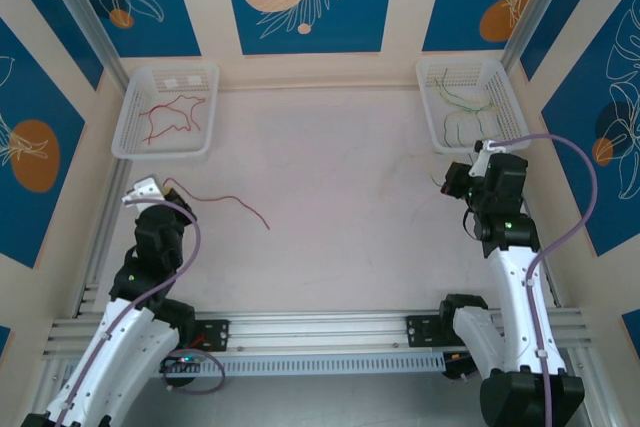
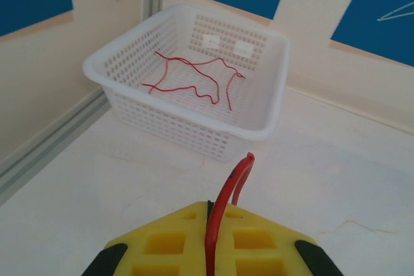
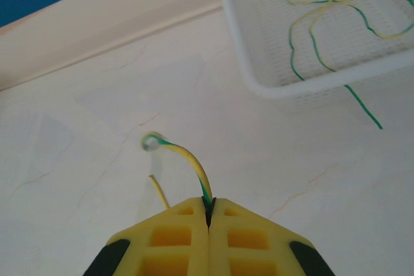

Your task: Untangle the cables

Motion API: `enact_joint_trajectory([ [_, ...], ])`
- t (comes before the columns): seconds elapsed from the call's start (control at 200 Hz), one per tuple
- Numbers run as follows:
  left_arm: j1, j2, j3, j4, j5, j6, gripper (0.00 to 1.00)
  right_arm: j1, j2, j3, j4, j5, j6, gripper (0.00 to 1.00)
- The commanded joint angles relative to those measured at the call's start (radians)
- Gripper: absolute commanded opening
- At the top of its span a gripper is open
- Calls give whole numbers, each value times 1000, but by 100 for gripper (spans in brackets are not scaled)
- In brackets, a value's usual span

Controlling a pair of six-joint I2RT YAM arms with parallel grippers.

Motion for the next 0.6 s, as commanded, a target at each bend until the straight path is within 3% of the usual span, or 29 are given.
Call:
enact_joint_trajectory([
  [0.0,15,0,16,81,168,24,0,-3,-35,31,12,-126,2,0],
  [0.09,15,22,35,128,274,42,0,8,-52,20,42,-160,24,0],
  [0.205,14,71,80,140,254,63,0,45,-67,-17,111,-216,42,0],
  [0.28,15,125,121,180,262,114,0,95,-64,-33,133,-199,38,0],
  [0.395,17,262,257,213,358,230,0,185,-60,-57,159,-143,22,0],
  [0.595,28,451,516,224,276,381,0,294,-58,-68,170,-57,-9,0],
])
